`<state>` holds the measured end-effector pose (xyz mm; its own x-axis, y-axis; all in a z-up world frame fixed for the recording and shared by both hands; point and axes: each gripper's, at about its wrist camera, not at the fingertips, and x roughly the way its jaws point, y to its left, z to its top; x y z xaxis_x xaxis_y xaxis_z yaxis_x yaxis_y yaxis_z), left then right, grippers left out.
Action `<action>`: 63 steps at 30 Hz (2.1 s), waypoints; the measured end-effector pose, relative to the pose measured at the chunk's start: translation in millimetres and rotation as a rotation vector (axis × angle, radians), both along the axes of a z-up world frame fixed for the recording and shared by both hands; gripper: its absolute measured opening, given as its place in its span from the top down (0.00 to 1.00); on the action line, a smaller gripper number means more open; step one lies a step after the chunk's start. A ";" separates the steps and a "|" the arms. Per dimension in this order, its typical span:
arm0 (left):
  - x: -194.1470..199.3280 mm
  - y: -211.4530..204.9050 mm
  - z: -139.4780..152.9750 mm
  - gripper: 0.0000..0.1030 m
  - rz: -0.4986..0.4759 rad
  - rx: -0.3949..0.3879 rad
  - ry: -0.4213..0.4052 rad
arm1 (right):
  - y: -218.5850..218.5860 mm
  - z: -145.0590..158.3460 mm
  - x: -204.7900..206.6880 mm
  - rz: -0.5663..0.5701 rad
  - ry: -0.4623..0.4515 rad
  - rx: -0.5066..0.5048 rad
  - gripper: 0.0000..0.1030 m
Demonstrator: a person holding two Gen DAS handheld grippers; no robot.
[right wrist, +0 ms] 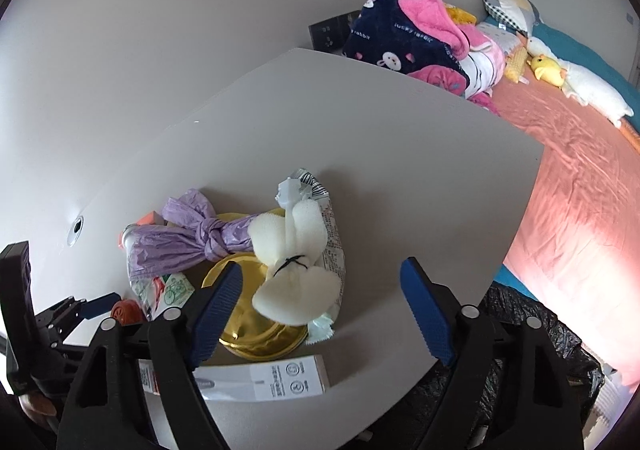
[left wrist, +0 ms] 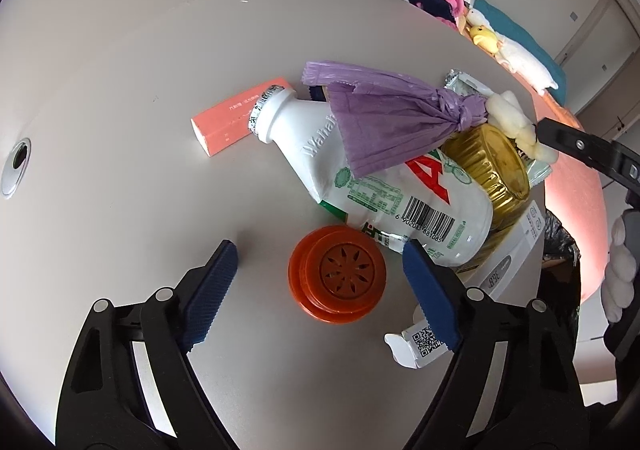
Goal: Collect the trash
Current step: 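Grasp the orange cap with the left gripper while the right gripper grasps the white plush, then carry the orange cap and white plush to the trash bag and release both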
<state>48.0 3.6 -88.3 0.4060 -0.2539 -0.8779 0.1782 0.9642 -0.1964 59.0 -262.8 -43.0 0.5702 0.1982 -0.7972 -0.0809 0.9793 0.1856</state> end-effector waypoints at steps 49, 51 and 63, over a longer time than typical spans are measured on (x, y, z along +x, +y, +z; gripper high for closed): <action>-27.7 -57.5 64.3 0.57 -0.109 -0.118 -0.199 | -44.8 55.4 -73.6 -0.053 -0.103 0.047 0.70; -28.9 -64.6 65.8 0.57 -0.128 -0.130 -0.197 | -50.5 56.1 -78.2 -0.067 -0.106 0.046 0.70; -38.7 -110.2 73.7 0.57 -0.246 -0.153 -0.194 | -84.6 60.2 -110.8 -0.157 -0.126 0.045 0.70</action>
<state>9.4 -106.6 -14.6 0.4717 -0.4876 -0.7347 0.4502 0.8496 -0.2748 -51.9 -347.4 17.2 0.6915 0.1331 -0.7100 0.0463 0.9727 0.2274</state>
